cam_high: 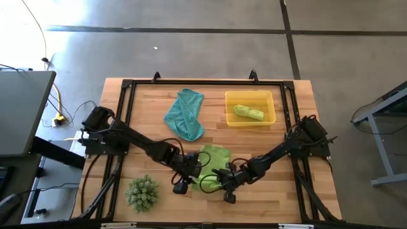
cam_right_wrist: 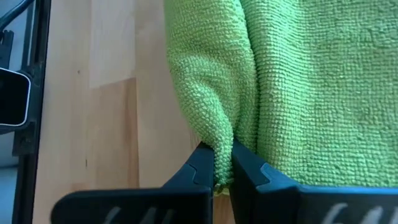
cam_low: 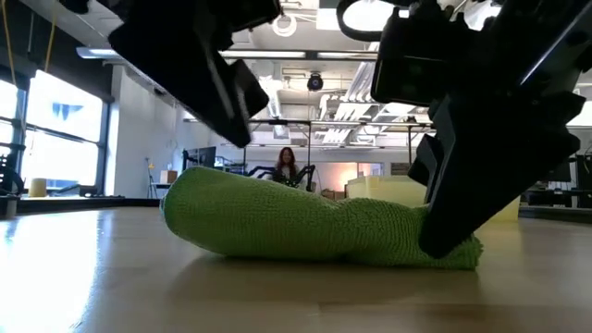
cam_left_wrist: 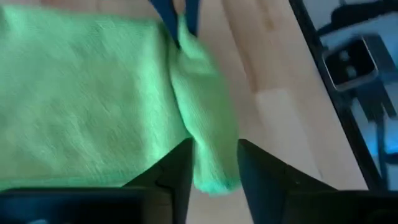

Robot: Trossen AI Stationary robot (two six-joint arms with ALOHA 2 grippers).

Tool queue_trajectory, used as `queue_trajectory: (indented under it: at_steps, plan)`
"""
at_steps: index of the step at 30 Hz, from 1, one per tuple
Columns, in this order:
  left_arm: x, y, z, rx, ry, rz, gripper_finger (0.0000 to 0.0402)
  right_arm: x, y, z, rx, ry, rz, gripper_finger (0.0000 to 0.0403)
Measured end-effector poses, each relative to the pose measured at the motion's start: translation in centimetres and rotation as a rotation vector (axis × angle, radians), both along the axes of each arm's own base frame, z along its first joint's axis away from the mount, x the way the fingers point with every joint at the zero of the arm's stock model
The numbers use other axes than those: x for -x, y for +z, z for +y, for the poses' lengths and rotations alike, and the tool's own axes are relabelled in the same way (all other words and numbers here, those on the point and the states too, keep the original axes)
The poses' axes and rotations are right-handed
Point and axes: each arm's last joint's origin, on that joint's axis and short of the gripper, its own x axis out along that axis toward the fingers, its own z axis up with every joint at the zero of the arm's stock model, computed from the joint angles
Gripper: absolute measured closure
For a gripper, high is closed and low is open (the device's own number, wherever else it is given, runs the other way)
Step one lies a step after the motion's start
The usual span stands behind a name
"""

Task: Roll microfiber towels into tight, uniform cylinder then place into a basket
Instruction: Roll the green towel

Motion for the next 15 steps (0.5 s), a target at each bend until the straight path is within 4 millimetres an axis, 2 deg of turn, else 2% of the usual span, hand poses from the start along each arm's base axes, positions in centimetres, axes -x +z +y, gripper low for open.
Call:
queue_trajectory:
  at_steps: [4, 8, 15]
  plan:
    - [0.1, -0.5, -0.7, -0.022, -0.004, 0.012, 0.0247, -0.2, 0.0, -0.2, -0.009, -0.034, -0.002, 0.0398]
    - [0.6, -0.4, -2.3, -0.080, -0.028, -0.010, 0.0218, -0.4, 0.1, -0.5, -0.011, -0.091, -0.017, 0.0398]
    - [1.0, -0.5, -3.2, -0.187, -0.117, -0.041, 0.0200, -0.6, 0.0, -0.7, -0.037, -0.187, -0.028, 0.0398]
